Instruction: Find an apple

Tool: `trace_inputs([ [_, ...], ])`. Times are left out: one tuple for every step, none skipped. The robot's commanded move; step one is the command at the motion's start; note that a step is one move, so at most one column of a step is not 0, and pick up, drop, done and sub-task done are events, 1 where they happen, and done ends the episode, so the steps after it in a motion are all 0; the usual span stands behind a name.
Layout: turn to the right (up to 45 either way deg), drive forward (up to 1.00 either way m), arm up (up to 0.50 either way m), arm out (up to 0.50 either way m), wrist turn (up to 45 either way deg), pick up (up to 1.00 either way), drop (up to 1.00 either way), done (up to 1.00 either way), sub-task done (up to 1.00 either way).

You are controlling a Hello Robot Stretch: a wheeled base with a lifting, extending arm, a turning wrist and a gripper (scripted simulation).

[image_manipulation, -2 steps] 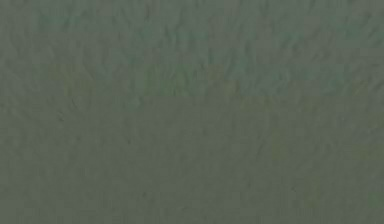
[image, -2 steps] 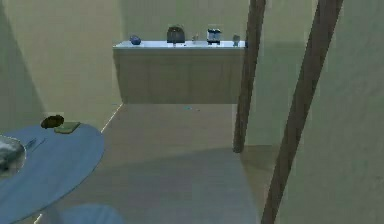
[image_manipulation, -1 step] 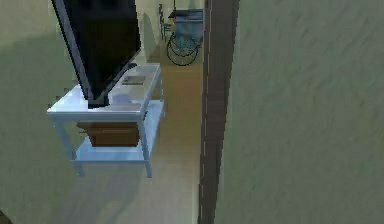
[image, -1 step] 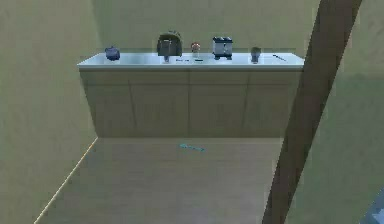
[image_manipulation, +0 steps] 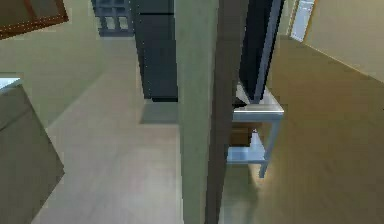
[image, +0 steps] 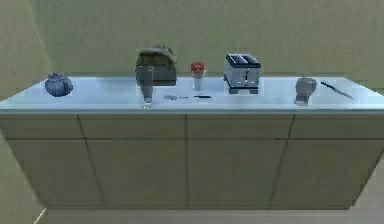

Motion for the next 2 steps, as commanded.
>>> trace_inputs([
  [0.0,0.70,0.00,0.00,0.0,0.00,0.00,0.00,0.00],
  [0.0,0.00,0.00,0.00,0.0,0.00,0.00,1.00,0.00],
])
